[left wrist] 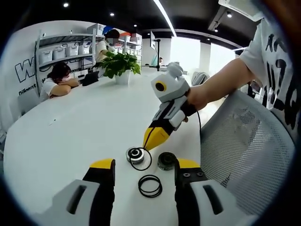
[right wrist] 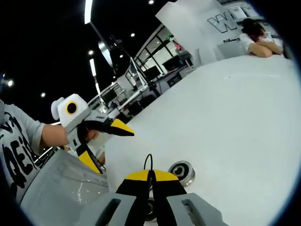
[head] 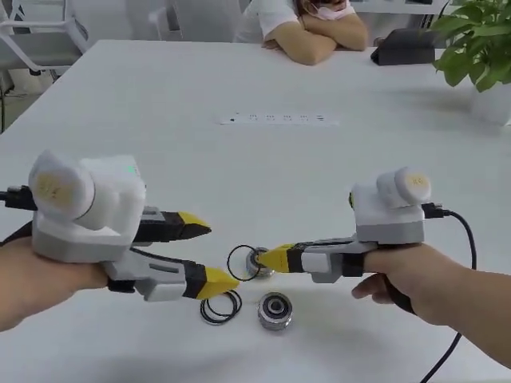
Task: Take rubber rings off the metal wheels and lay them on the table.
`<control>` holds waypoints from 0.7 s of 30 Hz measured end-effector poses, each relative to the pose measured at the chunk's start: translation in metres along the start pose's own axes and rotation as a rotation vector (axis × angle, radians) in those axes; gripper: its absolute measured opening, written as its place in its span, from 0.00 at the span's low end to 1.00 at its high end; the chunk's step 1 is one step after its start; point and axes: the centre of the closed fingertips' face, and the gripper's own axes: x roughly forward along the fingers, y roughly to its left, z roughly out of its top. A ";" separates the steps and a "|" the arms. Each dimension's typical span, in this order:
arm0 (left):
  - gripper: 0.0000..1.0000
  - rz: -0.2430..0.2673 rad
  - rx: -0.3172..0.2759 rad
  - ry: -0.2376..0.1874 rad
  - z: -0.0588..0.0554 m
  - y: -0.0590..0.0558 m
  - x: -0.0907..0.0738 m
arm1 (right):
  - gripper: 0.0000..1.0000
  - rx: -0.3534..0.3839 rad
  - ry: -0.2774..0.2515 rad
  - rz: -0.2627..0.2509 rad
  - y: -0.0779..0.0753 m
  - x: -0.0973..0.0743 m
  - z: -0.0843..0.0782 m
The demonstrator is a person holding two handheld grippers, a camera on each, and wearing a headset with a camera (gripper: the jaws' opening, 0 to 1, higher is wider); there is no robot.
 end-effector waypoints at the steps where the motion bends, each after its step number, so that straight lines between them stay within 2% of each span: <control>1: 0.49 0.001 0.000 -0.001 0.000 -0.001 -0.002 | 0.00 0.000 0.002 0.002 0.001 0.000 0.000; 10: 0.57 0.002 -0.011 0.003 -0.008 -0.005 -0.015 | 0.00 -0.008 0.045 0.031 0.012 0.008 -0.008; 14: 0.59 0.002 -0.030 -0.003 -0.010 -0.008 -0.020 | 0.00 -0.017 0.070 0.047 0.014 0.011 -0.012; 19: 0.60 0.003 -0.020 0.013 -0.015 -0.009 -0.022 | 0.00 -0.023 0.094 0.063 0.019 0.017 -0.015; 21: 0.61 0.007 -0.029 0.007 -0.015 -0.009 -0.025 | 0.00 -0.026 0.107 0.069 0.020 0.020 -0.017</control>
